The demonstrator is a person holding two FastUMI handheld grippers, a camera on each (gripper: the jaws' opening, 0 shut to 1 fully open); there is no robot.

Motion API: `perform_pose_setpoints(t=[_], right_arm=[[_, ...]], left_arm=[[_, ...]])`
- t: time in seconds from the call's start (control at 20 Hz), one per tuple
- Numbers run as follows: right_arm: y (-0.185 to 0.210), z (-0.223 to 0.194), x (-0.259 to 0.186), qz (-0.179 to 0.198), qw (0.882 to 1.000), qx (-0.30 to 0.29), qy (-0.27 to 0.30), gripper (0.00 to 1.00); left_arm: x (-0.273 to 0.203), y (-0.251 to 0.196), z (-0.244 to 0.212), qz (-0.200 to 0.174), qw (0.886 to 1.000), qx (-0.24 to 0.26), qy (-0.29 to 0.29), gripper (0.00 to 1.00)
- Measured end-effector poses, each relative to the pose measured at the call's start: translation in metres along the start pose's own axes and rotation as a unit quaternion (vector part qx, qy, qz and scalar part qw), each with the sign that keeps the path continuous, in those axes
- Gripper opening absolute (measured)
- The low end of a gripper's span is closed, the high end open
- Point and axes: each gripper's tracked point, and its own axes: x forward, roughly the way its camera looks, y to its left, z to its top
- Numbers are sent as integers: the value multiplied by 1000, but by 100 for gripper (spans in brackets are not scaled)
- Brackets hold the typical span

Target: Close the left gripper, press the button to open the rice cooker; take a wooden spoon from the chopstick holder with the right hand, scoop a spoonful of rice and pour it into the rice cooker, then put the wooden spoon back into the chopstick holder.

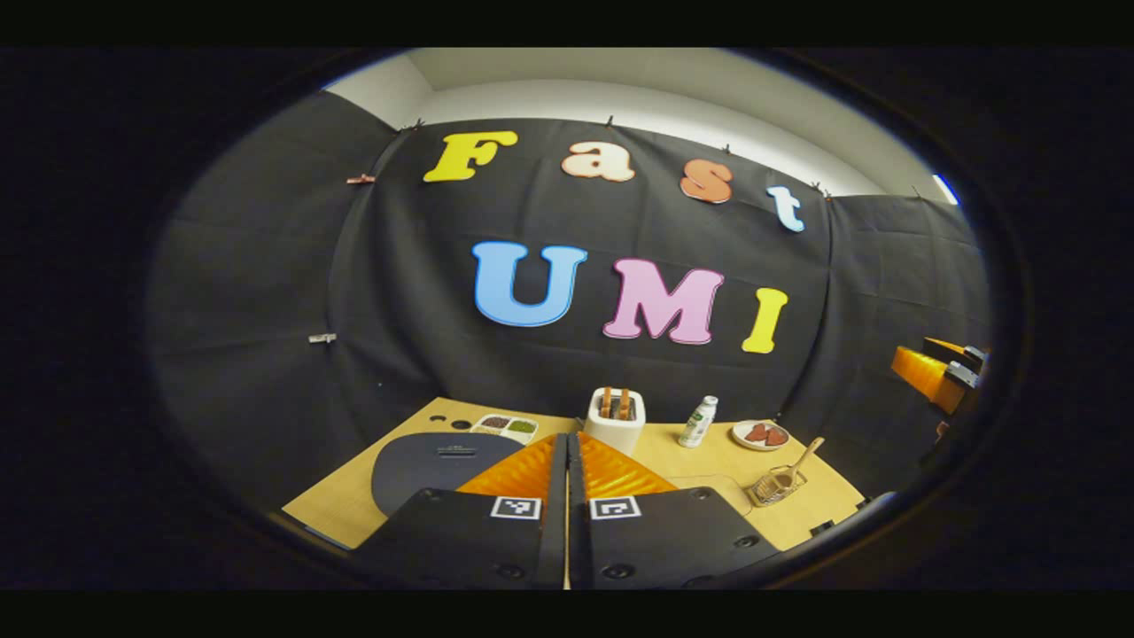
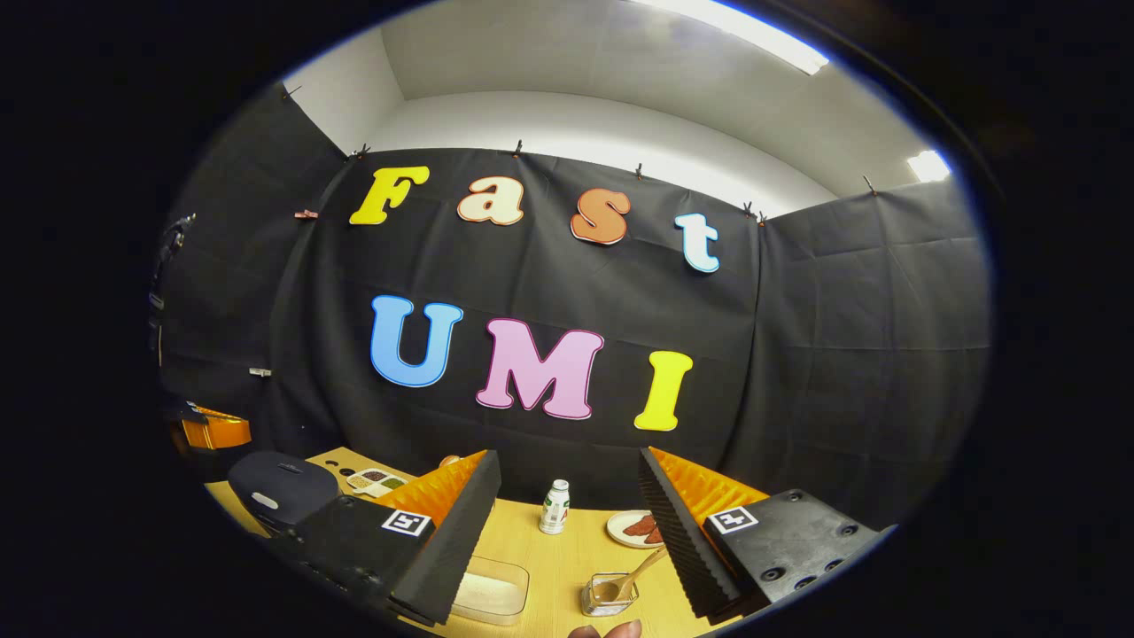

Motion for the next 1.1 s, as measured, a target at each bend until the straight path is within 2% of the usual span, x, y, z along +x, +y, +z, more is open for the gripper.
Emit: perform_pose_setpoints(t=[0.2, 0.3, 0.35, 0.4, 0.45, 0.5, 0.6, 0.65, 0.75, 1.1], right_arm=[[-3, -4, 1, -5, 1000, -4, 4, 97], [-6, -7, 1, -9, 1000, -7, 7, 97], [-8, -8, 0, -12, 1000, -8, 8, 98], [-11, -8, 0, -16, 1000, -8, 8, 98], [-14, -8, 0, -20, 1000, -10, 8, 98], [-17, -7, 0, -24, 1000, -12, 7, 97], [-22, -10, 0, -30, 999, -15, 10, 97], [-23, -11, 0, -33, 999, -14, 13, 97], [-26, -14, 0, -37, 999, -13, 17, 97], [-27, -19, 5, -38, 999, -16, 21, 98]], left_arm=[[18, 33, -52, -8, 995, -45, 85, 6], [28, 51, -81, 5, 991, -60, 123, 6], [30, 57, -89, 11, 989, -60, 133, 8], [33, 63, -96, 17, 988, -59, 142, 4], [36, 67, -104, 21, 987, -56, 152, 8], [38, 70, -113, 23, 985, -53, 163, 8], [41, 74, -127, 26, 981, -50, 186, 4], [43, 76, -133, 28, 979, -51, 196, 8], [44, 77, -140, 33, 975, -50, 212, 8], [43, 76, -156, 33, 971, -56, 232, 7]])
